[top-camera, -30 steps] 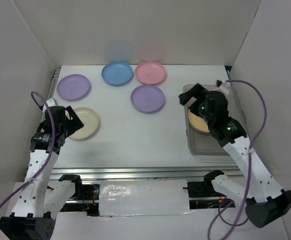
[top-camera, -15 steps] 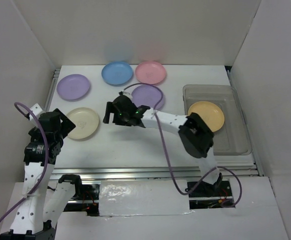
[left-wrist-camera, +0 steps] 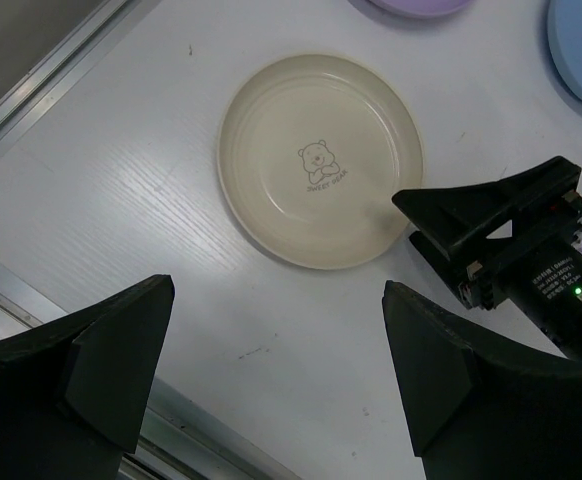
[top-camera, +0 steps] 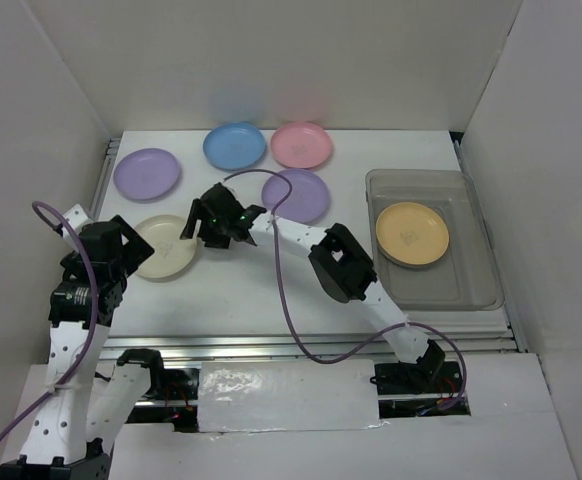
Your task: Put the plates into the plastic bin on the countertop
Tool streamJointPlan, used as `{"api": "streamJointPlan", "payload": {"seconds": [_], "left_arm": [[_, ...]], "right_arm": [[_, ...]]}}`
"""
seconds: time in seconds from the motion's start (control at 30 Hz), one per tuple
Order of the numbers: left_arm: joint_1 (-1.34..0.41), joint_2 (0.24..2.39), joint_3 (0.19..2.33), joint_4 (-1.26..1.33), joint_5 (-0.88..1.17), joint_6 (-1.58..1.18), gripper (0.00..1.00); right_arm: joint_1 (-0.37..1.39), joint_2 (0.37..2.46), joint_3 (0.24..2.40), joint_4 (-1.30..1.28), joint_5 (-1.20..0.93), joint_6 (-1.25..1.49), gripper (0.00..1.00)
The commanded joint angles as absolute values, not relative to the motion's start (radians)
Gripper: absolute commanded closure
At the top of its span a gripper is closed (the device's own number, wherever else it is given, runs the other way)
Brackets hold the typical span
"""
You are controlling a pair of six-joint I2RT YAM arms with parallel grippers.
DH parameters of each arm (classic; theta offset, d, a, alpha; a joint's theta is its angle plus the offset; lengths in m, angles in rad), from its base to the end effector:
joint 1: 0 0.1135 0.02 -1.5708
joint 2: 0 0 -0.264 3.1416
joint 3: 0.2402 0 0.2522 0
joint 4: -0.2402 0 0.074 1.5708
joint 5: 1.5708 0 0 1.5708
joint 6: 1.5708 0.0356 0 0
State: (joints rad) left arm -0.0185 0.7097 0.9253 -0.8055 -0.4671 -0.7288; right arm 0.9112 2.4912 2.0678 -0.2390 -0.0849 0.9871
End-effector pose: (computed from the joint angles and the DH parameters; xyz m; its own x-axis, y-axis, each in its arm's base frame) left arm 0.1344 0.0135 0.3377 -0.1767 -0.5915 -0.7867 -0.6372 0.6780 -0.3666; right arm 0.3435 0.4479 0.1601 -0.8989 0.1976 -0.3911 -0.1420 0.7129 0.6867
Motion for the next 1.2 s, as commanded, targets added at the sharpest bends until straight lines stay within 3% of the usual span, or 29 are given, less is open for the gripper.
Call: {"api": "streamJointPlan", "payload": {"seconds": [0.0,0.17,0.33,0.63,0.7,0.77,0.9,1.0,1.17], "left_arm": [[-0.023,0.710,0.936,-0.769,-0.448,-0.698,0.01],[-0.023,0.700,0.936,-0.767,-0.446,-0.695,0.01],[-0.023,0.699,0.934,-0.765,-0.440,-0.690,0.01],[-0.023,0.698,0.931,-0.764,-0.439,-0.686,0.01],[-0.023,0.701,0.931,-0.762,-0.436,-0.684,0.01],[-0.023,0.704,0.931,-0.761,-0.433,-0.683,0.01],[-0.023,0.707,0.933,-0.762,-0.433,-0.683,0.01],[-0.023,0.700,0.933,-0.765,-0.437,-0.686,0.01],[-0.023,0.693,0.931,-0.765,-0.439,-0.684,0.01]], "right_arm": [[0.910,2.539,2.172,-0.356,-0.048,1.017,0.20],[0.907,2.536,2.184,-0.411,-0.023,1.022,0.47],[0.899,2.542,2.200,-0.442,-0.048,1.014,0.54],[0.907,2.524,2.152,-0.385,-0.084,1.002,0.82],[0.904,2.504,2.100,-0.342,-0.103,1.011,0.81],[0.899,2.506,2.108,-0.351,-0.104,1.006,0.71],[0.902,2.562,2.235,-0.443,-0.117,0.989,0.63],[0.905,2.579,2.255,-0.463,-0.118,0.982,0.66],[0.893,2.542,2.166,-0.397,-0.147,0.994,0.81]]}}
